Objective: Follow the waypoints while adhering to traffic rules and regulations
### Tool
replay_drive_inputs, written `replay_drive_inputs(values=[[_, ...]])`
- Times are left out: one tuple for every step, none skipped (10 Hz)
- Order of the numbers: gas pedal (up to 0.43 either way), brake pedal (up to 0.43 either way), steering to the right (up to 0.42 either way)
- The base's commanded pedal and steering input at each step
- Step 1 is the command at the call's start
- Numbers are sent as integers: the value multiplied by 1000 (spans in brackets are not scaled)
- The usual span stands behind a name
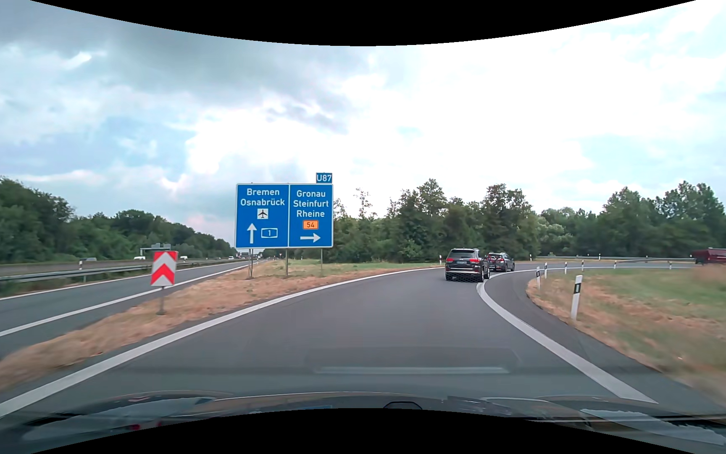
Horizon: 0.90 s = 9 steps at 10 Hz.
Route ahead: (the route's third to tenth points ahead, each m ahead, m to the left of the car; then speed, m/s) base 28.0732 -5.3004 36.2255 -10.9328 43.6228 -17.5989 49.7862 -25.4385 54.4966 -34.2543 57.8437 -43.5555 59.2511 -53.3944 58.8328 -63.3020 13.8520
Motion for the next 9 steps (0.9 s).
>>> replay_drive_inputs(values=[[118,0,52],[118,0,54],[118,0,55],[118,0,56],[118,0,60],[118,0,65],[118,0,68],[118,0,70],[118,0,70]])
